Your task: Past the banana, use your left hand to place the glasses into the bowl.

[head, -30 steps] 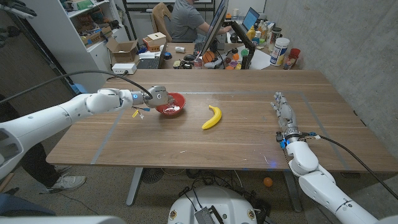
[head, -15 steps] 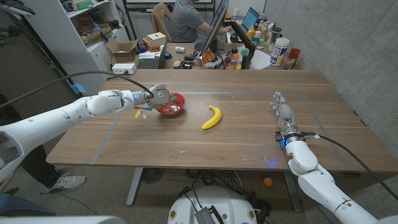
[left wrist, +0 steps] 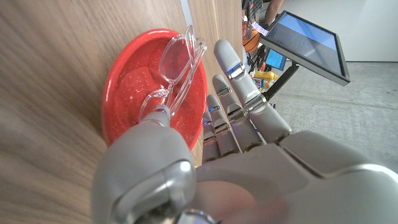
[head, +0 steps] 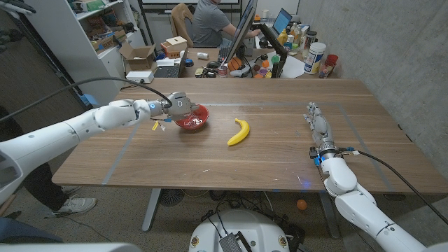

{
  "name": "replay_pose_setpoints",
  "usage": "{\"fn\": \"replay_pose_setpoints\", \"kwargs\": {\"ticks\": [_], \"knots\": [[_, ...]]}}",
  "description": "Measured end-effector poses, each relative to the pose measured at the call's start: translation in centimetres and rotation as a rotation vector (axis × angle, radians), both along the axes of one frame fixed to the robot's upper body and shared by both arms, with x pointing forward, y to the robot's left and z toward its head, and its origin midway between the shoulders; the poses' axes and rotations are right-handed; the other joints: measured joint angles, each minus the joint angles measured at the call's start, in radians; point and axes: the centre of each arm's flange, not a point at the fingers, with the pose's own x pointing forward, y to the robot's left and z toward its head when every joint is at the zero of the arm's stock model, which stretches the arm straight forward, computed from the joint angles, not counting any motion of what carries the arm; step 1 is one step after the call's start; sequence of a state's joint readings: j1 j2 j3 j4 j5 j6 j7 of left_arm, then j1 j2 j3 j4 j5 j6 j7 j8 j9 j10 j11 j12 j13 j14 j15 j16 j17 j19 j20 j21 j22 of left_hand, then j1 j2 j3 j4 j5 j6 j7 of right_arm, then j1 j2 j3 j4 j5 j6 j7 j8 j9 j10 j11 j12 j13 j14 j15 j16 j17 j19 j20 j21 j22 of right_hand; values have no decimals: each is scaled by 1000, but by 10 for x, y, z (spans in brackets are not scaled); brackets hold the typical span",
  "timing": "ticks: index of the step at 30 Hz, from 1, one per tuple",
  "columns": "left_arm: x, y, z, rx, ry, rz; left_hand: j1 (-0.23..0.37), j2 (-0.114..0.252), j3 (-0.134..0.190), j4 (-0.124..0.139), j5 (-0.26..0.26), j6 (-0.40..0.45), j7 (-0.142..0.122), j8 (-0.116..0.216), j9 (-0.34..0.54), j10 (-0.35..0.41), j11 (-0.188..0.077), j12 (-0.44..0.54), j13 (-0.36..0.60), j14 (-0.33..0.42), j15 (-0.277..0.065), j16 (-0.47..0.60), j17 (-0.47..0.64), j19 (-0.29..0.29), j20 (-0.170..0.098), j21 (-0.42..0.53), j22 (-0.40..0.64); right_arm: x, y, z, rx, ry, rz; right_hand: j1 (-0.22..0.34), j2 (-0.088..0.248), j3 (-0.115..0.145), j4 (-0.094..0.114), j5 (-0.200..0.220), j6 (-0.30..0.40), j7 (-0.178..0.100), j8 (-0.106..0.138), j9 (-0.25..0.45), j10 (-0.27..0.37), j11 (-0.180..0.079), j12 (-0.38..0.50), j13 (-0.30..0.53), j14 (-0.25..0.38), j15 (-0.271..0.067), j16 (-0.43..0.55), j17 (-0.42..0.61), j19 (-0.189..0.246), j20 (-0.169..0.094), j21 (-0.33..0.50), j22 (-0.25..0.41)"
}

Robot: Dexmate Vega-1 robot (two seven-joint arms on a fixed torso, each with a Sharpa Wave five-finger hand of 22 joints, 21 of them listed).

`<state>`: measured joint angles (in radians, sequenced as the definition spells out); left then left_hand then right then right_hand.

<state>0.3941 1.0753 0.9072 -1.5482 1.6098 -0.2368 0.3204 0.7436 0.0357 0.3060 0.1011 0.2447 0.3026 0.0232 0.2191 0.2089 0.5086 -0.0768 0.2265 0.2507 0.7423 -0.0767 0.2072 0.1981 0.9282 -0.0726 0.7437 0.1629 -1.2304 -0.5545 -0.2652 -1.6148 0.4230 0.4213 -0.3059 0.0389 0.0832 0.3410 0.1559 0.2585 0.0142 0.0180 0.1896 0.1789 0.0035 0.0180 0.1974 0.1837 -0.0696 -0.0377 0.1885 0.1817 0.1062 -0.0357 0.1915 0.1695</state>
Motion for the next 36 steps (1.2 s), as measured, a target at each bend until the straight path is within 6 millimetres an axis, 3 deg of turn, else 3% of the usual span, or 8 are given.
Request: {"fn": "replay_pose_setpoints", "kwargs": {"ticks": [9, 14, 23, 28, 33, 36], "knots": [[-5, -2, 5, -41, 10, -10, -35, -5, -10, 27, 9, 1, 2, -4, -5, -6, 6, 0, -5, -18, 2, -5, 0, -14, 25, -32, 0, 1, 0, -1, -3, 1, 2, 0, 0, 0, 0, 0, 0, 0, 0, 0, 0, 0, 0, 0, 0, 0, 0, 0, 0, 0, 0, 0], [-8, -1, 6, -66, 13, -10, -82, -13, -29, 54, 28, -11, 20, -12, -4, -26, 18, -12, -5, -70, 11, -16, -3, -38, 78, -75, -4, 0, 0, -1, -2, -1, 5, 0, 0, 0, 0, 0, 0, 0, 0, 0, 0, 0, 0, 0, 0, 0, 0, 0, 0, 0, 0, 0], [-16, -1, 13, -131, 7, -7, -120, -5, -42, 67, 43, -6, 49, -18, -9, -40, 44, -12, -9, -99, 16, -16, -3, -58, 116, -119, -5, -1, 0, -2, 0, -5, 10, 0, 0, 0, 0, 0, 0, 0, 0, 0, 0, 0, 0, 0, 0, 0, 0, 0, 0, 0, 0, 0], [-18, 0, 11, -168, 19, -5, -163, 32, -37, 73, 59, -19, 61, -25, -9, -60, 56, -20, -14, -140, 20, -16, -3, -82, 144, -164, -5, -1, 0, -3, -1, -5, 12, 0, 0, 0, 0, 0, 0, 0, 0, 0, 0, 0, 0, 0, 0, 0, 0, 0, 0, 0, 0, 0], [-25, 1, 22, -211, 10, -8, -195, 80, -32, 78, 74, -41, 68, -31, -9, -84, 71, -23, -14, -180, 25, -23, -3, -100, 179, -208, -5, -1, 1, -3, -2, -7, 18, 0, 0, 0, 0, 0, 0, 0, 0, 0, 0, 0, 0, 0, 0, 0, 0, 0, 0, 0, 0, 0], [-27, 2, 24, -233, 11, -9, -210, 95, -32, 78, 81, -56, 65, -34, -9, -98, 76, -23, -14, -195, 26, -22, -3, -101, 187, -225, -5, -1, 2, -3, -2, -8, 21, 0, 0, 3, -3, 0, 0, 0, 0, 0, 0, 0, 0, 0, 0, 0, 0, -3, 0, 0, 0, 0]]}}
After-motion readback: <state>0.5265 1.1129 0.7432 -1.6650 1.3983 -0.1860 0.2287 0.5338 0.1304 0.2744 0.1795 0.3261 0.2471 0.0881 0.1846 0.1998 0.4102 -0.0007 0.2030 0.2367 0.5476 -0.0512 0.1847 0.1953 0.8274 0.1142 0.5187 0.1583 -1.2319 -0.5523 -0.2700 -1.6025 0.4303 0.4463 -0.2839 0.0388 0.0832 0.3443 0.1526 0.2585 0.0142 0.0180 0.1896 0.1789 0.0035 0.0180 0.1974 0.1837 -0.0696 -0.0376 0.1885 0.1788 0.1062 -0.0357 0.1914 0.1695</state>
